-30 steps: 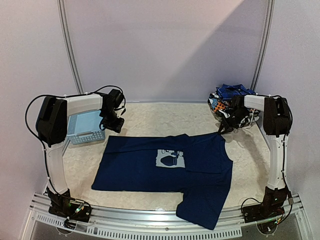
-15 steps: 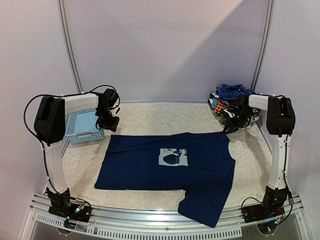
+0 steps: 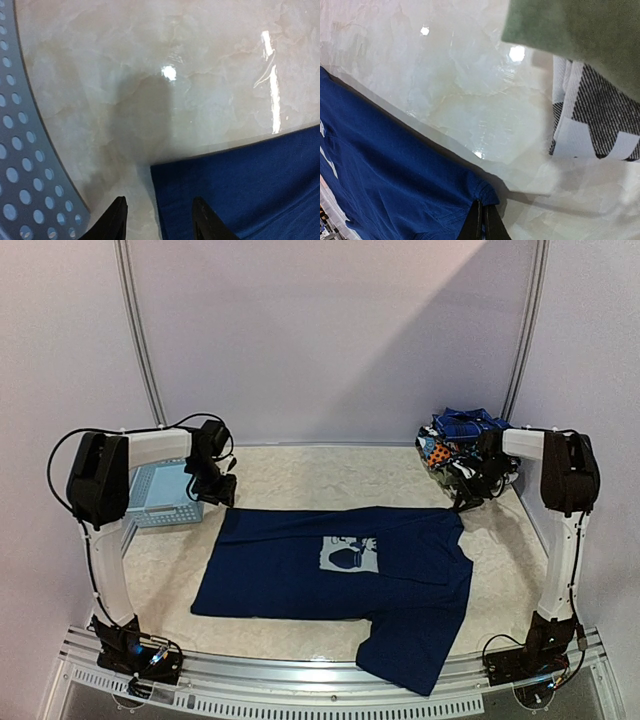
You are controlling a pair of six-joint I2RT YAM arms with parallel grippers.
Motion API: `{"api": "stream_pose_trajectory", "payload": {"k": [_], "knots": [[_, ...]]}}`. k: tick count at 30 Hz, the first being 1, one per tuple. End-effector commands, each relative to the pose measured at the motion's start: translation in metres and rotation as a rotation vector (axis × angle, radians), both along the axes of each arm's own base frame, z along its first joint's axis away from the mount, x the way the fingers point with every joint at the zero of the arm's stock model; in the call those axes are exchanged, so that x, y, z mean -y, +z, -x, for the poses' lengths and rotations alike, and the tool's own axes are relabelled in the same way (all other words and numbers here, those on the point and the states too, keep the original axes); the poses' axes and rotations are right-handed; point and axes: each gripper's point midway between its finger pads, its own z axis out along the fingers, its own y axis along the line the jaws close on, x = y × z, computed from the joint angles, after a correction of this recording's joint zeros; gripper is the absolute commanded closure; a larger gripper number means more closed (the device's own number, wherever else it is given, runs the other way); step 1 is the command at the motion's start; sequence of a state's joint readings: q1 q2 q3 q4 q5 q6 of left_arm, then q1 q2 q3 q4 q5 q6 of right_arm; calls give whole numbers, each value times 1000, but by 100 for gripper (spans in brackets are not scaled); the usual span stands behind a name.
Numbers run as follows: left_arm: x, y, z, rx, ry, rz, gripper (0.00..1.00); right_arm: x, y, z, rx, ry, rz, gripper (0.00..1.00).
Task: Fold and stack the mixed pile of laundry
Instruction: Adjust the 1/3-folded T-shirt at the center of the board.
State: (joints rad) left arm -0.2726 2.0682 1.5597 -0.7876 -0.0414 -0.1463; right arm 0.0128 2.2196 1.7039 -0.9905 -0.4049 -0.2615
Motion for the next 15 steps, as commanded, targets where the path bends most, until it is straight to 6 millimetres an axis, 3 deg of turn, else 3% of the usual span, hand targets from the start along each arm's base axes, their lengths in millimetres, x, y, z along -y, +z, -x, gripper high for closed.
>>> {"api": "stream_pose_trajectory", "payload": {"k": [1,3,8,12,15], "knots": [[13,-8,3,-50,23,107,55,1,20,-3,48,0,-1,96],[13,-8,8,-67,45,125,55,-1,23,-4,55,8,-10,90],[15,3,22,-89,42,161,55,-2,37,-8,135,55,-12,56],[37,26,24,-31,-27,244,55,-5,48,-21,187,82,-29,50],[53,35,32,-24,-67,291,56,-9,35,-24,133,78,-53,50]]}}
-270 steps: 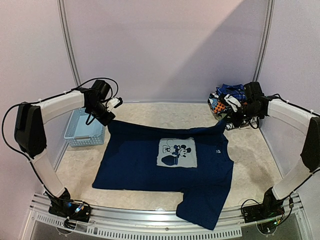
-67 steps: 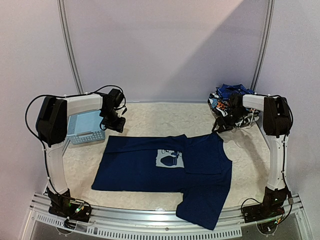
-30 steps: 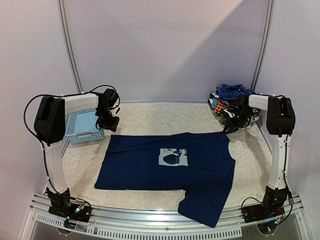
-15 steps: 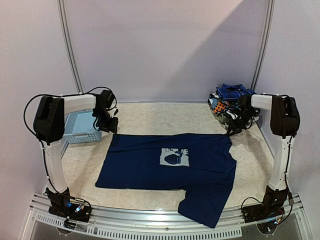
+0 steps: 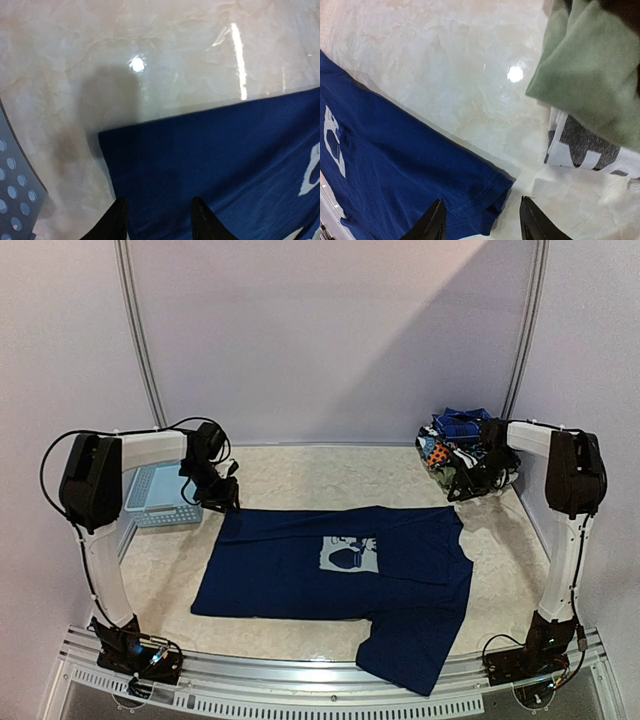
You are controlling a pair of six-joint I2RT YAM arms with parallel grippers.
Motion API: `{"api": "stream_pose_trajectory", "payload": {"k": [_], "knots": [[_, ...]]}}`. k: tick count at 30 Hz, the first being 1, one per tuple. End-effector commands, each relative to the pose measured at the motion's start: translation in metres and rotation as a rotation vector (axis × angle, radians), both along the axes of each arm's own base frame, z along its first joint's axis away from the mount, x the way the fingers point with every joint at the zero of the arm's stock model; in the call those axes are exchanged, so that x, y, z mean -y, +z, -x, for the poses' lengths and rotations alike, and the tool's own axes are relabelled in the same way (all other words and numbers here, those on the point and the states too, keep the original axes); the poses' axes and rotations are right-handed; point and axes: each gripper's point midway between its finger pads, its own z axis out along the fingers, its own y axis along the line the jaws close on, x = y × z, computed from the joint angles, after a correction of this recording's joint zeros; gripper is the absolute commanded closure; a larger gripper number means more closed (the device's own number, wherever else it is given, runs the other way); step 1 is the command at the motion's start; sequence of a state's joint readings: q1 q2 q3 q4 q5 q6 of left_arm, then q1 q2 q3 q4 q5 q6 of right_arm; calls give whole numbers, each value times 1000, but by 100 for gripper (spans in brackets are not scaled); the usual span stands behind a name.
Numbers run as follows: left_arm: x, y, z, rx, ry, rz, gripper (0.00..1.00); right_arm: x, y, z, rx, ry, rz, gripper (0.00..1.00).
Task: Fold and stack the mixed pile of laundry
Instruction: Adjust the 1/3-folded T-shirt at the center of the board.
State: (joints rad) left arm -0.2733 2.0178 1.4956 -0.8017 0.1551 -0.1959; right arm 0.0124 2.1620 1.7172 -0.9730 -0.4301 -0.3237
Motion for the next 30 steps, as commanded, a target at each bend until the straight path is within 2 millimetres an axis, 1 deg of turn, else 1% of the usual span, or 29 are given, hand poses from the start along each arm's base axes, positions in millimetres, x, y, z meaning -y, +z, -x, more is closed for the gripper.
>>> {"api": "stream_pose_trajectory", "payload": {"k": [1,3,8,11,14,15,18,20,21,22,23,25,26,28,30], "knots": [[30,32,8,54,-61,115,56,-6,1,-13,10,18,-36,49],[34,26,16,20,-67,116,57,-6,-9,-15,-11,5,-34,49],[36,3,34,-63,-81,116,59,-2,-23,-14,-48,-3,-19,49],[31,-7,43,-99,-67,100,61,-3,-28,-10,-80,0,-19,53],[27,-14,48,-121,-58,79,61,0,-39,-7,-112,-1,-3,54],[26,-17,50,-128,-58,70,61,0,-42,-5,-119,1,-3,56],[21,-28,52,-147,-51,38,62,-2,-48,-1,-145,7,-12,70],[18,-33,51,-151,-51,22,62,-1,-52,0,-150,8,-10,84],[17,-35,51,-149,-52,14,62,0,-54,-1,-148,6,-3,94],[15,-37,50,-151,-53,3,62,3,-55,-1,-149,2,9,99],[13,-39,51,-151,-55,-13,62,5,-55,-1,-148,-7,22,100],[6,-43,50,-151,-54,-48,63,27,-53,-3,-143,-57,61,100],[3,-45,50,-156,-54,-65,63,34,-54,-2,-142,-72,85,100],[-2,-49,50,-156,-56,-97,63,40,-52,-1,-130,-81,118,100],[-6,-52,51,-155,-54,-120,63,41,-47,1,-124,-84,122,100]]}}
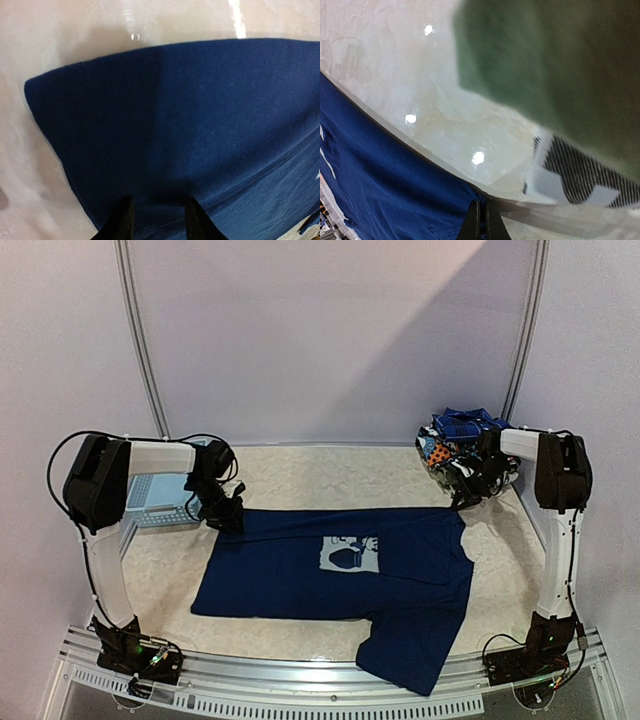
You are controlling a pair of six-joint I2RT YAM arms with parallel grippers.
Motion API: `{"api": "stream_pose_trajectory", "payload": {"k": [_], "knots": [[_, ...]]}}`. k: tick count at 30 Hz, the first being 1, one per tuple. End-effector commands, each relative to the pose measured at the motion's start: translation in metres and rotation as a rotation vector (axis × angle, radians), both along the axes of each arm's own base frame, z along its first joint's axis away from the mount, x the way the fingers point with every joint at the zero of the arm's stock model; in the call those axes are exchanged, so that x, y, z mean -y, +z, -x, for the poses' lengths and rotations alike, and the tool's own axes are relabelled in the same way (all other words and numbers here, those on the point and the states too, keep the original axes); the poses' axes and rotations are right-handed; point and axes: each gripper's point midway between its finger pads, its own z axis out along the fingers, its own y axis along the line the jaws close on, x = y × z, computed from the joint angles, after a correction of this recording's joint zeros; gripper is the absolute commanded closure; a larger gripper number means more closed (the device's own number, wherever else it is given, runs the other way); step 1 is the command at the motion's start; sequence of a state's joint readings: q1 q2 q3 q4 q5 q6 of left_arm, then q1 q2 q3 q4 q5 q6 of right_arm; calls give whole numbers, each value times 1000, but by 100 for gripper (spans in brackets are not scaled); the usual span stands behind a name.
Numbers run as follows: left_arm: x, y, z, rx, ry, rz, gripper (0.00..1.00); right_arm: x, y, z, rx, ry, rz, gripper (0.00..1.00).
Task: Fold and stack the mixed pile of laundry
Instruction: Adjust the 1/3-folded T-shirt at the center of the board.
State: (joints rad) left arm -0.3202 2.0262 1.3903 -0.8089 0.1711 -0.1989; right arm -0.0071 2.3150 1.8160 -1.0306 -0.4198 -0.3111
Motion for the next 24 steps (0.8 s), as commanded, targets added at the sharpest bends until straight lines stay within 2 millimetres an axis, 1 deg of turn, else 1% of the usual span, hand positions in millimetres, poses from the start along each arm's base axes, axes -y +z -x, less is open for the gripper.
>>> {"api": "stream_pose_trajectory", "payload": {"k": [1,3,4,5,6,8,9,10,11,12,14,15,16,17,18,19,21,22,23,24], "knots": [[-17,-20,7,-30,-12,-108,64,30,-4,7,-14,-48,115,100],[-18,-17,4,-11,-4,-114,64,29,-5,12,-33,-53,109,100],[-17,-12,1,7,-1,-108,64,27,-4,13,-38,-54,95,99],[-15,-7,-3,27,0,-94,64,24,-3,14,-40,-52,76,94],[-10,0,-7,51,-5,-71,64,23,1,14,-30,-47,68,85],[-4,16,-14,104,-10,-47,64,20,11,12,-1,-42,54,73],[0,30,-19,144,-19,-30,64,21,24,9,36,-41,61,65],[3,41,-22,174,-31,-18,64,24,33,8,61,-44,74,59],[4,51,-24,198,-38,-22,63,26,48,6,98,-44,90,54],[5,61,-25,221,-47,-25,63,28,68,5,146,-45,107,51],[8,78,-25,252,-74,-20,62,30,94,10,201,-36,119,49],[8,84,-24,265,-84,-25,61,26,104,16,216,-21,101,48],[7,87,-23,274,-91,-38,61,20,120,23,255,9,70,48],[5,90,-22,281,-99,-51,61,7,130,34,270,44,10,48],[3,90,-21,283,-106,-66,61,-3,131,47,271,96,-14,49],[1,89,-20,287,-110,-86,60,-18,138,64,283,157,-51,49],[-1,85,-16,290,-113,-94,60,-44,126,103,292,370,-43,52],[-5,83,-17,299,-104,-117,60,-54,114,124,273,461,-26,53],[-7,81,-16,307,-96,-122,60,-60,109,143,294,572,2,54],[-6,79,-16,314,-91,-118,60,-67,100,164,282,653,16,54]]}}
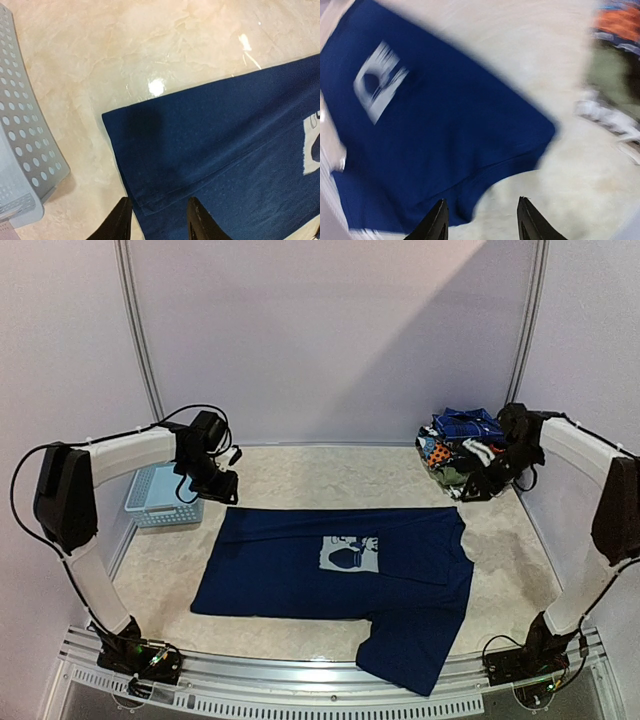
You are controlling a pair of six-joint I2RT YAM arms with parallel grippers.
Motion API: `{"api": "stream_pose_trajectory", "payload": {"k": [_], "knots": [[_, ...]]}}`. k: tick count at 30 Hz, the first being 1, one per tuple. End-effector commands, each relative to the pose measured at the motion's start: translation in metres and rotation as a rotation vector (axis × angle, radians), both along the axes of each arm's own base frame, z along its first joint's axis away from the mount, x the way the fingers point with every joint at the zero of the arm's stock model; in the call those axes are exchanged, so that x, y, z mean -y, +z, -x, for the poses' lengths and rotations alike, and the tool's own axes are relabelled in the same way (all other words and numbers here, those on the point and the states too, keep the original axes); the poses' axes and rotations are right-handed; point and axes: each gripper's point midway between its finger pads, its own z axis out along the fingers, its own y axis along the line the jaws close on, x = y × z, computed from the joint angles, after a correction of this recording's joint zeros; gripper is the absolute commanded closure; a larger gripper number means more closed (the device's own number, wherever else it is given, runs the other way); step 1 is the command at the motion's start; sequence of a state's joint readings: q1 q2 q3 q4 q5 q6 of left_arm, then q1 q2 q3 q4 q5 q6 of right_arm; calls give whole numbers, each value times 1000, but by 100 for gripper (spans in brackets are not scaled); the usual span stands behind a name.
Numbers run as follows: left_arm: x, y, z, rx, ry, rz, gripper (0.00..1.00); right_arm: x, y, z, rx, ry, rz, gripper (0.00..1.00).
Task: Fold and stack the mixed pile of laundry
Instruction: Adjust the 1/3-folded T-shirt at the center of the board.
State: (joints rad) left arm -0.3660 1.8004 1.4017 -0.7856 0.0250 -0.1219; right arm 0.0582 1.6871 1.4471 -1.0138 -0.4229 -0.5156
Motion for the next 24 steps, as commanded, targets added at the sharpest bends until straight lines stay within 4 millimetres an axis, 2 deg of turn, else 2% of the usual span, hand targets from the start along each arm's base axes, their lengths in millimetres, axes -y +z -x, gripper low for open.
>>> {"api": "stream_pose_trajectory", "payload": {"k": [1,3,7,18,24], "knots": [[-8,-14,8,12,5,-51,60,-45,-57,103,-89,474,105,54],[-7,-16,8,23,14,-39,60,-54,-64,129,-67,598,148,54],[-7,-21,10,22,13,-40,60,-58,-72,149,-30,711,229,54],[-10,-28,14,6,2,-65,60,-69,-101,142,-35,764,313,52],[-11,-31,14,-3,-5,-78,60,-72,-113,153,-76,822,340,52]]}}
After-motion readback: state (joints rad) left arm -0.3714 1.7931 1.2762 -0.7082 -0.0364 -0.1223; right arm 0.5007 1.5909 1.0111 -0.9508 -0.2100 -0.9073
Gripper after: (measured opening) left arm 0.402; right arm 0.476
